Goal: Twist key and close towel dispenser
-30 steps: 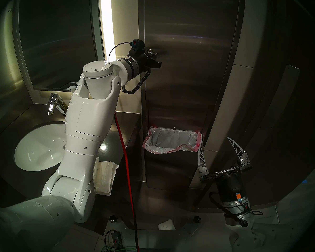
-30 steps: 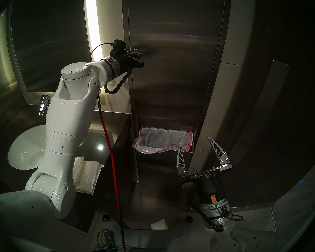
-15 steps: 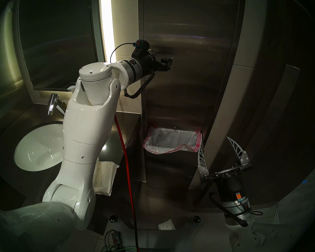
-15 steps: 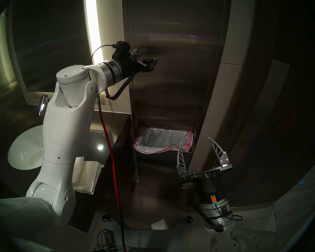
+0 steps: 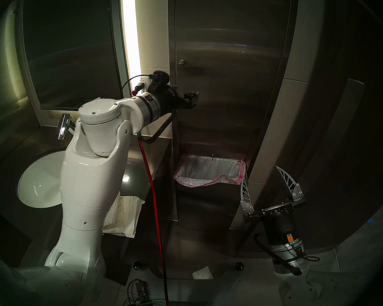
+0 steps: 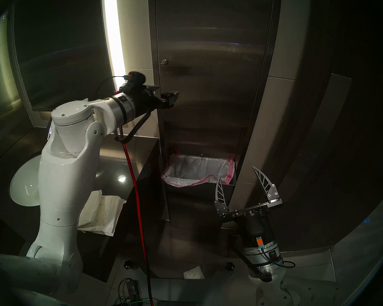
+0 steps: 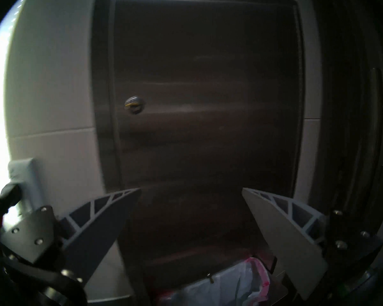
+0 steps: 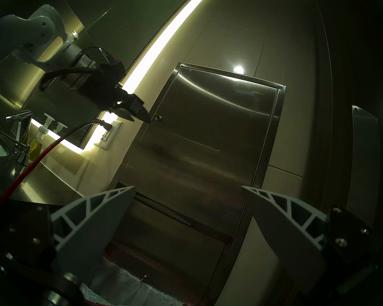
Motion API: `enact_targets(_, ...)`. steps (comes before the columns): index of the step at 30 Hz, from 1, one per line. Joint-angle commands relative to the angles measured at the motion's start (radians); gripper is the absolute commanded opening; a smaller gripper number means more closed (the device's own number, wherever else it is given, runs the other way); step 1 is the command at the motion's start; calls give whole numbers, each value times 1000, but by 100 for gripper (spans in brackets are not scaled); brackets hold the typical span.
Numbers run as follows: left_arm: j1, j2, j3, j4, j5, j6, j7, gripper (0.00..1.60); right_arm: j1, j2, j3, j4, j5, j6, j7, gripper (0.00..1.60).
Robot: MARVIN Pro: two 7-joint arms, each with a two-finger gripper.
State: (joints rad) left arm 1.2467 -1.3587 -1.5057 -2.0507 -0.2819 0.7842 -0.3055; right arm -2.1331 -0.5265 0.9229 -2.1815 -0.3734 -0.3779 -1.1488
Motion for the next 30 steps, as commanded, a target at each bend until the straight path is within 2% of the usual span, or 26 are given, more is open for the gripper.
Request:
enact_targets(1,148,1,-99,-110,-18,-11,33,160,1,-2,0,-10,-5,0,-1,160)
enact_targets(2,94,11,-85,-79,-27,27,31,160,1,-2,0,-10,-5,0,-1,160)
enact_targets(5,182,-10,-115,-146,-28,-3,42,160,1,-2,0,-10,-5,0,-1,160)
enact_targets(6,156,-10,-110,-134,-32,18,39,160,1,-2,0,-10,-5,0,-1,160)
enact_targets(11,241,-5,-102,-211,-18,-28,39,160,1,-2,0,-10,-5,0,-1,160)
enact_targets(15,280,-24,-97,-237,-25,-7,48,160,1,-2,0,-10,-5,0,-1,160)
enact_targets(17,326,-31,-101,-255,-24,-10,58,160,1,-2,0,-10,-5,0,-1,160)
enact_targets(19,323,-30,-101,-252,-23,1,58,160,1,-2,0,-10,-5,0,-1,160)
enact_targets(22,401,-32,-136,-288,-20,-27,70,160,1,-2,0,-10,-5,0,-1,160)
enact_targets(27,446,-48,-168,-305,-8,-37,89,160,1,-2,0,-10,-5,0,-1,160)
enact_targets(30,488,-57,-188,-314,5,-89,105,160,1,-2,0,-10,-5,0,-1,160)
